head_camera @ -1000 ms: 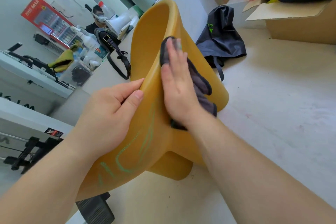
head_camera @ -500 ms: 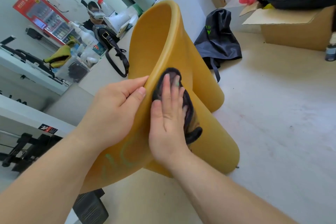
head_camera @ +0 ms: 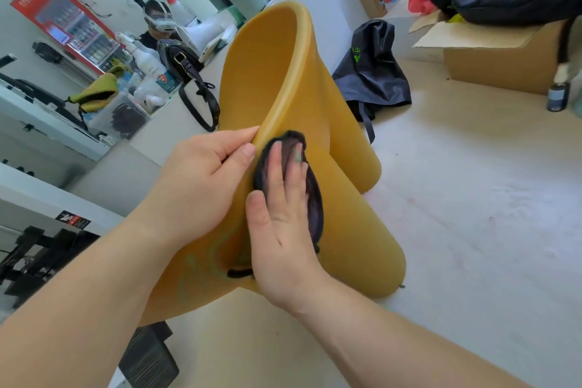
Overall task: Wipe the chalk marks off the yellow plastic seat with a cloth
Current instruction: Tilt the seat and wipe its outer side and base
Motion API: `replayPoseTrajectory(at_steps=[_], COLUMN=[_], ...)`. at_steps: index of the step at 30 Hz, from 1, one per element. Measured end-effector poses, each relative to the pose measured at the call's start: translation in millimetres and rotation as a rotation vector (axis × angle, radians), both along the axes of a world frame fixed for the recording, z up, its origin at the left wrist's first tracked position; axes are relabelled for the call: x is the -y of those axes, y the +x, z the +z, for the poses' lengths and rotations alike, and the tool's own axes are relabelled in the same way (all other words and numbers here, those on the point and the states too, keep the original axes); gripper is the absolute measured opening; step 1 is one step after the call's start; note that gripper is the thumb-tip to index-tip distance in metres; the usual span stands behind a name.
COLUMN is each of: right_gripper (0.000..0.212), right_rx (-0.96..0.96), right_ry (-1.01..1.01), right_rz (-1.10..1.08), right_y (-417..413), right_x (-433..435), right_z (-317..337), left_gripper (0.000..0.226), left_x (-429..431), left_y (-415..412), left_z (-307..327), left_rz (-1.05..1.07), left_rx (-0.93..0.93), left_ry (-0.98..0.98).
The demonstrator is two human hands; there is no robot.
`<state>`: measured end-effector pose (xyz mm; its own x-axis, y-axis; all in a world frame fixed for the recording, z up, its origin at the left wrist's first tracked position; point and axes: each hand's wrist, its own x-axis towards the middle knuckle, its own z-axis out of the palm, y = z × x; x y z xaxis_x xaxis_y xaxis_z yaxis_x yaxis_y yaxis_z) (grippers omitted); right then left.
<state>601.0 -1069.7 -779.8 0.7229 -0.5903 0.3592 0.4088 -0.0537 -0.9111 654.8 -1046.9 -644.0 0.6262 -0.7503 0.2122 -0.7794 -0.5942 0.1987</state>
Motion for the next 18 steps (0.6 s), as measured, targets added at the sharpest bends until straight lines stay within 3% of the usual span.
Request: replayPoseTrajectory(at_steps=[5, 7, 11, 15, 18], right_gripper=[0.058, 0.077, 0.065, 0.063, 0.060], right_rx=[-0.094, -0.037, -0.076, -0.015, -0.024], right_ry=[0.114, 0.207, 0.110, 0.129, 0.090], right_rz=[-0.028, -0.018, -0.159, -0.144, -0.161], right_y=[78, 90, 67, 24, 20], right_x=[116, 137, 81, -11, -23], right_z=[38, 46, 26, 1, -9], left_gripper=[0.034, 0.035, 0.034, 0.035, 0.036], left_x=[1, 0, 0, -1, -2], left_y=[-1, -1, -3, -2, -1], left_z=[-2, -3, -1, -2, -2], left_rz=[0.051, 0.081, 0.047, 0.047, 0.050], left_rx=[0.021, 0.016, 0.001, 0.043, 0.064], left_ry=[0.000, 0.021, -0.005, 0.025, 0.043])
